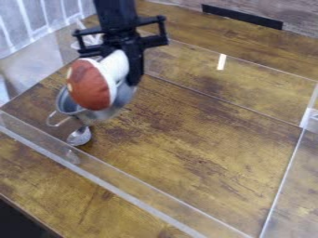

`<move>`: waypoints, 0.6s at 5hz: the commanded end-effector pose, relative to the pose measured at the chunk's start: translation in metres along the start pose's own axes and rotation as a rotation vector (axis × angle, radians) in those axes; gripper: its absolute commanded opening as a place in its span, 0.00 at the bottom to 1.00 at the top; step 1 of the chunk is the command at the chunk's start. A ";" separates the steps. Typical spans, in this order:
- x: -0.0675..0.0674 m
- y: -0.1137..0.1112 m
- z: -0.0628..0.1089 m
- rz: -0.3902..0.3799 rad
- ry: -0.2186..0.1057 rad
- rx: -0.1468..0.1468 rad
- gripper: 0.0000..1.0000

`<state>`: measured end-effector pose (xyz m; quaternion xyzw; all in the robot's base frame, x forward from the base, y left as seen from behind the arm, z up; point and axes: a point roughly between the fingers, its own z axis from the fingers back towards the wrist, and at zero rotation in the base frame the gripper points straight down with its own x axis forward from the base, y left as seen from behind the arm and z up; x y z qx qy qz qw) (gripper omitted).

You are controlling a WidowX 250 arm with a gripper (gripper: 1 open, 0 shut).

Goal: Remove the mushroom from the silver pot and put it on the table

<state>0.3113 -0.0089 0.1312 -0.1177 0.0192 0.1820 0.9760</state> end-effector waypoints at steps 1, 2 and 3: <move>-0.001 -0.022 0.007 -0.134 -0.030 0.010 0.00; 0.001 -0.032 -0.004 -0.197 -0.014 0.026 0.00; -0.006 -0.027 -0.009 -0.110 -0.027 0.026 0.00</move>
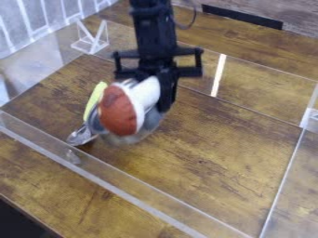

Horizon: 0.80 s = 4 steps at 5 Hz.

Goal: Remove the mushroom from the silver pot and put it on the table

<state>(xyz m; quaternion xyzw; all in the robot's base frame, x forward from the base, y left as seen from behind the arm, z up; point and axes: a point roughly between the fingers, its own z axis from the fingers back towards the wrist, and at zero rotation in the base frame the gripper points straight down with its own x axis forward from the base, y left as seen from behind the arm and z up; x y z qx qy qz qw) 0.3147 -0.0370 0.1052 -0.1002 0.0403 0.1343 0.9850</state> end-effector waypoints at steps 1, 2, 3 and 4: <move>-0.009 0.002 0.021 -0.006 -0.079 -0.015 0.00; -0.002 0.008 0.020 -0.049 -0.074 -0.007 0.00; 0.004 -0.009 0.030 -0.029 -0.084 -0.023 0.00; 0.009 -0.036 0.038 -0.031 -0.083 -0.046 0.00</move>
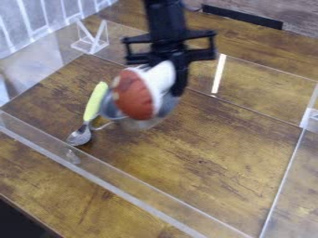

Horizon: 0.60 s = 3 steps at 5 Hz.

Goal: Remove the mushroom from the silver pot and put it on the table

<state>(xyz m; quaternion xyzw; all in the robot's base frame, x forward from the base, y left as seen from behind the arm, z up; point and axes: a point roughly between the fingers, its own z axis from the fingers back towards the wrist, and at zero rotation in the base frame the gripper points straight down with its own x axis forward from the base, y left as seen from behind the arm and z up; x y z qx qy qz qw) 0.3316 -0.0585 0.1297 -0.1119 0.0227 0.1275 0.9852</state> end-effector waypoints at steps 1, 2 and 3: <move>0.004 -0.040 -0.006 -0.079 -0.036 -0.019 0.00; 0.003 -0.062 -0.035 -0.113 -0.034 -0.001 0.00; 0.005 -0.056 -0.053 -0.106 -0.050 0.026 0.00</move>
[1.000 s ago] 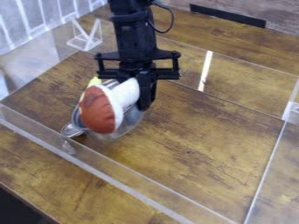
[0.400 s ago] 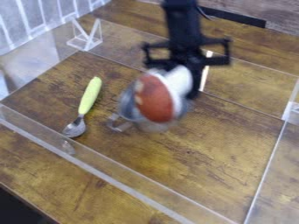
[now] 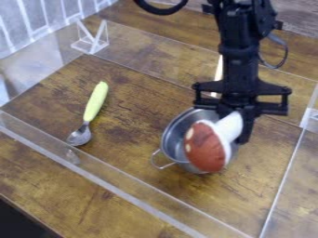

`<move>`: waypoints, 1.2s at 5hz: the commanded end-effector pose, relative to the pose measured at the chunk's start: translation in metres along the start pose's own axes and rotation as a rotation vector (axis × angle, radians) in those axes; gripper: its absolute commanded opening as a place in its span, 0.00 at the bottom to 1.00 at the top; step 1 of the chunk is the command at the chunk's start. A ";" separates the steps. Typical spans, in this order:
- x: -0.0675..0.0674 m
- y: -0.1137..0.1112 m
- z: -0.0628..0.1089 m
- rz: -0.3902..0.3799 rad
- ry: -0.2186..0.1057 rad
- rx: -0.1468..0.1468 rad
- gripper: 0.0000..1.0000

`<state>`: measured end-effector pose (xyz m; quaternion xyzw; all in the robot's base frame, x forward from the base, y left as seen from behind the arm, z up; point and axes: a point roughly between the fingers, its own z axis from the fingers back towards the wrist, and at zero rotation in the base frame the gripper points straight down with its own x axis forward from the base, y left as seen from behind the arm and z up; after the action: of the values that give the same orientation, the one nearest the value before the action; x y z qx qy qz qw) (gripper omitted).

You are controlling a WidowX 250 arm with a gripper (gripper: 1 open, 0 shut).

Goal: Remove the mushroom from the silver pot and put it on the table

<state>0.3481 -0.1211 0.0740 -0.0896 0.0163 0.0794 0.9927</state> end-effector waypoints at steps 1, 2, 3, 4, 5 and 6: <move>-0.004 0.011 0.011 -0.053 -0.040 -0.001 0.00; -0.004 0.028 0.011 -0.105 -0.047 0.015 0.00; 0.010 0.053 0.013 -0.074 -0.058 0.027 0.00; 0.024 0.074 0.008 -0.042 -0.071 0.041 0.00; 0.031 0.075 0.001 -0.092 -0.067 0.040 0.00; 0.036 0.079 -0.004 -0.134 -0.062 0.041 0.00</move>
<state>0.3623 -0.0471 0.0396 -0.0655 0.0101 0.0131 0.9977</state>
